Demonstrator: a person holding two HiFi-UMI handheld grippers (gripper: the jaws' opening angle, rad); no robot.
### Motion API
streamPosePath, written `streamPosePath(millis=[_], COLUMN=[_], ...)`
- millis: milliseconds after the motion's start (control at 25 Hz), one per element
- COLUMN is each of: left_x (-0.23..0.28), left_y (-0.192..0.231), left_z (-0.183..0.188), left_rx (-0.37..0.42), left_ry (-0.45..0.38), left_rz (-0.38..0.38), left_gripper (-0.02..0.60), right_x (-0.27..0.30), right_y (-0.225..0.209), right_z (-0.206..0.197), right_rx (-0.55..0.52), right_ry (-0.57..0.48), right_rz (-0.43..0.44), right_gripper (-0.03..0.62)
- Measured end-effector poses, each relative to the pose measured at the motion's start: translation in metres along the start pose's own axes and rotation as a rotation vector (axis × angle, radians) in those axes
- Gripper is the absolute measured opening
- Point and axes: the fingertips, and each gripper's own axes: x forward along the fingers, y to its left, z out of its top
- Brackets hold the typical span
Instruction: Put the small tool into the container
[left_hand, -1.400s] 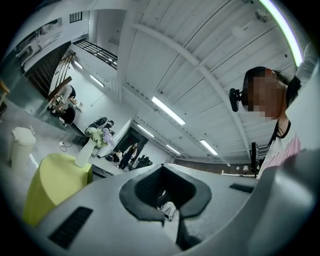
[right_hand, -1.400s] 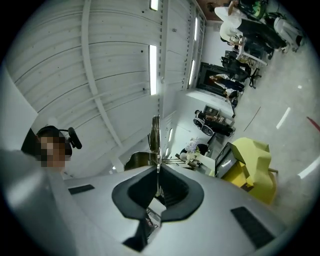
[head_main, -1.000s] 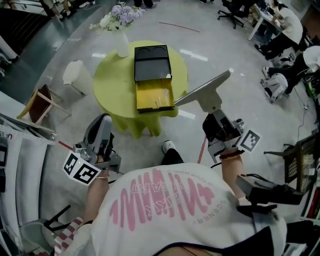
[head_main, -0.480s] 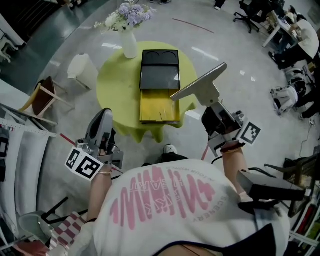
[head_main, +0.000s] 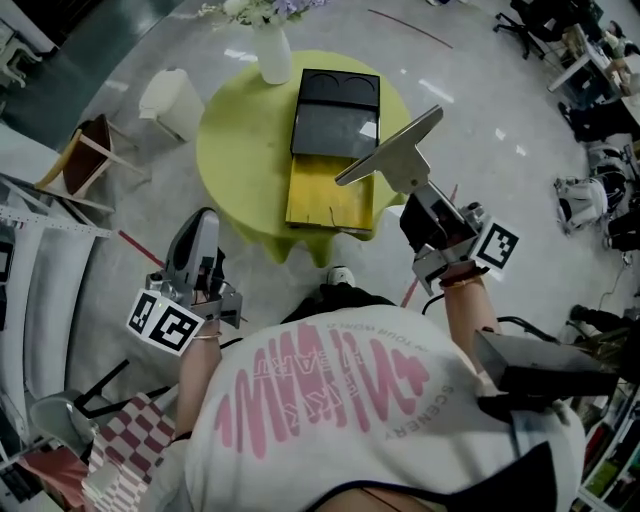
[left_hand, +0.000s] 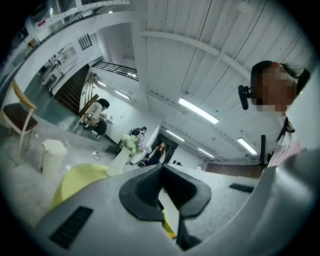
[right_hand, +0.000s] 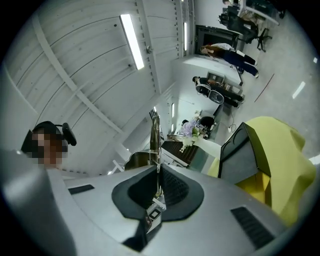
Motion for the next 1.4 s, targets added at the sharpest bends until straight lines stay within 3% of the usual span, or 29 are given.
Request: streamPosePath(millis=[760, 1120, 1400], left_x=[-0.036, -0.046, -0.053], left_y=[0.057, 0.065, 0.067], left_z=[-0.033, -0.045, -0.045], left_rx=[-0.061, -0.102, -0.112], left_ry=[0.041, 0.035, 0.026], left_rz=[0.173, 0.216, 0.254], left_gripper=[0.008, 0.008, 0.008], right_x=[0.025, 0.028, 0.026], right_y=[-0.093, -0.124, -0.149], right_z=[-0.047, -0.062, -0.077], right_rx=[-0.008, -0.163, -0.367], right_ry=[0.132, 0.300, 0.531], right_rz=[-0.170, -0.301, -0.451], right_gripper=[0.006, 0.006, 0.006])
